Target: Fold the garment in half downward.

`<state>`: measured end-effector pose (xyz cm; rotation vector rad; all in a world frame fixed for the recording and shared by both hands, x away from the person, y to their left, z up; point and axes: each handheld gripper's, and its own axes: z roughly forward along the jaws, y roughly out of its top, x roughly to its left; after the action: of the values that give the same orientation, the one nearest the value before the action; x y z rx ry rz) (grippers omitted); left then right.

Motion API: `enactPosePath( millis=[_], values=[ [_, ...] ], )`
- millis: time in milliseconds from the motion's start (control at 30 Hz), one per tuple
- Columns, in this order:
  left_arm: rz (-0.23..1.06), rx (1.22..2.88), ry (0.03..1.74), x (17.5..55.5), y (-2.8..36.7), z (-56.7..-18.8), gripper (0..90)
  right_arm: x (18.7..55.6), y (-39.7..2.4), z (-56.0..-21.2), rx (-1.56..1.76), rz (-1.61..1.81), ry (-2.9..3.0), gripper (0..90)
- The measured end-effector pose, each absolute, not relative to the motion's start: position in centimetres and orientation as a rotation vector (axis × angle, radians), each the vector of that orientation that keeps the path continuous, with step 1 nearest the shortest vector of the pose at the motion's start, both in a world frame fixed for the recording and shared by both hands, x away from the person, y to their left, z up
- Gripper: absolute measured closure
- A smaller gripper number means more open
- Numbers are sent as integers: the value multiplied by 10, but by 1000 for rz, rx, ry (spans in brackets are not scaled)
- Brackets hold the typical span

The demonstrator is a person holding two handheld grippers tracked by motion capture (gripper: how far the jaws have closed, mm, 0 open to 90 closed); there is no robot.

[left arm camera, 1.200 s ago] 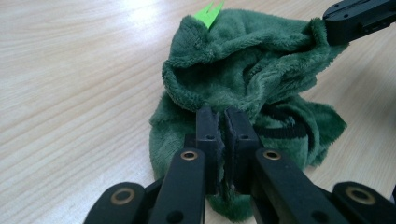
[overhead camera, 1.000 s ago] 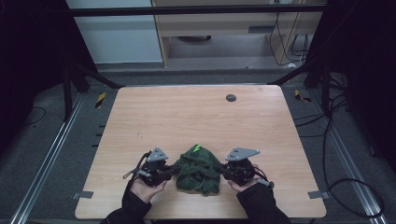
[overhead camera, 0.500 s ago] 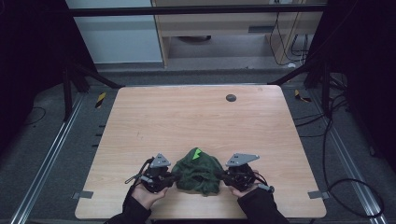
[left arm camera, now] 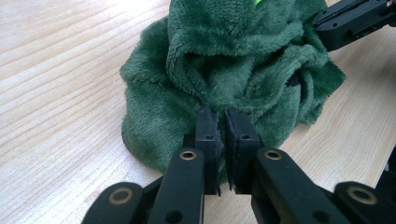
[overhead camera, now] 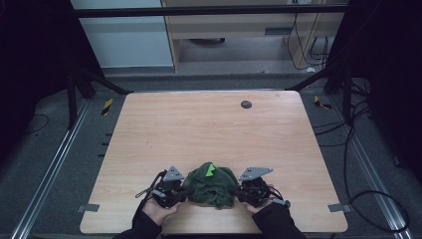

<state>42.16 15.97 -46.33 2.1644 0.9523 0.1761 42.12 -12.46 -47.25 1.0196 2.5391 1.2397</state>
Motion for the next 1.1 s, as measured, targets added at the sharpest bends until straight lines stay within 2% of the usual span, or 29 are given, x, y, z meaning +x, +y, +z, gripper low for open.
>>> enactPosePath(
  millis=[300,467,700,900,1100],
  values=[
    [216,2108,973,420,169,-453,756,421,-133,-458,1023,1310,2470,826],
    [246,2074,983,424,178,-443,745,423,-139,-450,1031,1354,2421,822],
    [301,2021,1032,438,187,-436,772,434,-145,-441,1051,1365,2362,845],
    [336,2002,1053,450,187,-436,838,445,-143,-441,1075,1349,2339,894],
    [366,1997,1055,461,180,-435,881,459,-143,-442,1116,1338,2311,900]
  ],
)
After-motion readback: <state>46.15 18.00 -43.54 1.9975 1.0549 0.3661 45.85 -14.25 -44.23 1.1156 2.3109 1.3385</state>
